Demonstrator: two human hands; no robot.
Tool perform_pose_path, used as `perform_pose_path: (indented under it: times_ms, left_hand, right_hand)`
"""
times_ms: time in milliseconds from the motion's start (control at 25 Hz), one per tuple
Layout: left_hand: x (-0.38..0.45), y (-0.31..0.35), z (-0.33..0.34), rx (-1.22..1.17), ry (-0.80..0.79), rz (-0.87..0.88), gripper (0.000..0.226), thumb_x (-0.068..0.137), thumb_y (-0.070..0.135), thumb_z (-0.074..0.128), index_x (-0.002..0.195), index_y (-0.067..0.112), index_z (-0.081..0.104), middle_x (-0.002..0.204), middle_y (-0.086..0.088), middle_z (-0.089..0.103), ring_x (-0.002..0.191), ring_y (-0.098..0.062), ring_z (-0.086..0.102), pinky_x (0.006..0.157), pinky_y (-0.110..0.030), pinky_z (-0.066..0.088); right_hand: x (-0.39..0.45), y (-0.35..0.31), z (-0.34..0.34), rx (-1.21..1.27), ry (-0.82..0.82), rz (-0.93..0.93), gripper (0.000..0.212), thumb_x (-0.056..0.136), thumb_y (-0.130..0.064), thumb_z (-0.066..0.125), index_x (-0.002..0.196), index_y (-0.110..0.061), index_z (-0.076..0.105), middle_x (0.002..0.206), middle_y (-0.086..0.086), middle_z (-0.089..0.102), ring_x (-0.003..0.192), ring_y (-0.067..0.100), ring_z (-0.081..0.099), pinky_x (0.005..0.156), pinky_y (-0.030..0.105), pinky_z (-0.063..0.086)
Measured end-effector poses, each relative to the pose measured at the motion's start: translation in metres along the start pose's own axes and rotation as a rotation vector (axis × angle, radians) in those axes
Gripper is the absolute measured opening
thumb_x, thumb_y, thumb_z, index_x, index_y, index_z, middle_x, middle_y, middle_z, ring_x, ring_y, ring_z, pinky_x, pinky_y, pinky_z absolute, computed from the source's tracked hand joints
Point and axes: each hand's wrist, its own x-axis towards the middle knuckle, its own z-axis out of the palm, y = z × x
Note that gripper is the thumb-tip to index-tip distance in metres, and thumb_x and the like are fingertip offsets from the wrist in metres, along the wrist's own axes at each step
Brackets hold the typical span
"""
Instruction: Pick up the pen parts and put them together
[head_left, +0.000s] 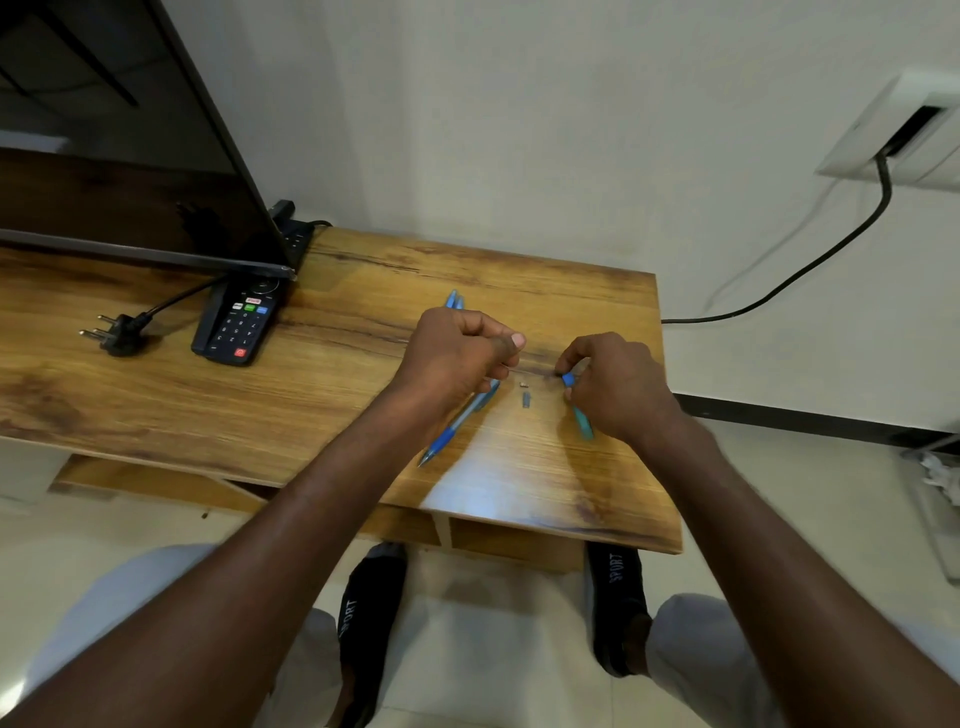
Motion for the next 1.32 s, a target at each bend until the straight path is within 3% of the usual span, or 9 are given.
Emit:
perform_pose_path:
  times_ms: [240,320,400,480,600,920,1080,1200,1320]
  left_hand:
    - [0.000,0.003,-0.006,-0.015,-0.011,0.006,0.009,0.094,0.017,0.077,0.095,0.009,0.078,0.093,-0.008,0.081,0.078,-0.013,0.073,0.066,-0.024,0.058]
    - [0.000,0.005,-0.007,-0.106,-0.043,-0.049,0.013,0.094,0.018,0.078,0.101,0.007,0.078,0.095,-0.011,0.081,0.077,-0.014,0.072,0.064,-0.023,0.057]
    - [0.000,0.007,-0.008,-0.290,-0.117,-0.158,0.021,0.095,0.020,0.077,0.111,0.006,0.077,0.096,-0.010,0.081,0.079,-0.015,0.072,0.067,-0.026,0.055]
    - [0.001,0.009,-0.008,-0.380,-0.185,-0.210,0.022,0.095,0.023,0.075,0.114,0.010,0.077,0.096,-0.005,0.079,0.083,-0.015,0.072,0.072,-0.028,0.054]
    - [0.000,0.009,-0.005,-0.396,-0.236,-0.212,0.020,0.096,0.026,0.074,0.112,0.015,0.077,0.098,-0.002,0.078,0.085,-0.013,0.073,0.074,-0.027,0.054]
    - [0.000,0.008,-0.002,-0.361,-0.261,-0.195,0.021,0.096,0.028,0.075,0.109,0.013,0.076,0.098,-0.005,0.077,0.087,-0.017,0.073,0.074,-0.028,0.055]
    - [0.005,0.008,-0.016,-0.050,-0.146,-0.014,0.029,0.096,0.037,0.074,0.104,0.009,0.078,0.091,-0.007,0.079,0.079,-0.016,0.071,0.075,-0.031,0.055]
    - [0.010,-0.001,-0.022,0.481,0.065,0.177,0.022,0.089,0.040,0.081,0.085,0.019,0.077,0.080,0.005,0.073,0.074,-0.008,0.066,0.064,-0.026,0.048]
    - [0.004,-0.008,-0.011,0.835,0.093,0.229,0.027,0.084,0.049,0.083,0.082,0.024,0.075,0.080,0.008,0.072,0.075,-0.009,0.066,0.064,-0.029,0.049]
  right_hand:
    - [-0.001,-0.006,-0.006,-0.011,0.135,0.027,0.017,0.096,-0.020,0.073,0.113,-0.024,0.073,0.111,-0.002,0.072,0.095,0.018,0.066,0.078,0.035,0.056]
    - [-0.003,-0.016,-0.013,0.385,0.133,0.047,0.014,0.100,-0.021,0.067,0.110,-0.022,0.077,0.105,-0.001,0.075,0.092,0.017,0.070,0.075,0.035,0.059]
    - [-0.010,-0.030,-0.024,0.889,-0.023,0.137,0.017,0.102,-0.022,0.067,0.113,-0.014,0.078,0.103,0.003,0.076,0.086,0.016,0.073,0.067,0.030,0.058]
    - [-0.015,-0.035,-0.029,1.078,-0.110,0.166,0.024,0.099,-0.025,0.072,0.117,-0.009,0.077,0.103,0.007,0.076,0.084,0.018,0.073,0.065,0.028,0.055]
    - [-0.015,-0.035,-0.028,1.117,-0.136,0.179,0.028,0.094,-0.024,0.079,0.118,-0.009,0.077,0.112,0.011,0.080,0.091,0.021,0.075,0.068,0.030,0.054]
    - [-0.017,-0.035,-0.029,1.127,-0.151,0.166,0.023,0.092,-0.021,0.080,0.113,-0.012,0.079,0.093,0.002,0.078,0.087,0.017,0.073,0.070,0.029,0.051]
    - [-0.017,-0.035,-0.032,1.200,-0.073,0.213,0.020,0.092,-0.019,0.080,0.111,-0.011,0.078,0.094,0.001,0.076,0.080,0.014,0.072,0.066,0.027,0.050]
    - [-0.016,-0.032,-0.034,1.202,-0.062,0.228,0.016,0.092,-0.019,0.080,0.107,-0.013,0.079,0.095,0.001,0.076,0.078,0.013,0.071,0.065,0.026,0.051]
    - [-0.016,-0.035,-0.032,1.194,-0.073,0.229,0.015,0.093,-0.019,0.080,0.106,-0.014,0.078,0.095,0.001,0.075,0.078,0.013,0.071,0.064,0.025,0.051]
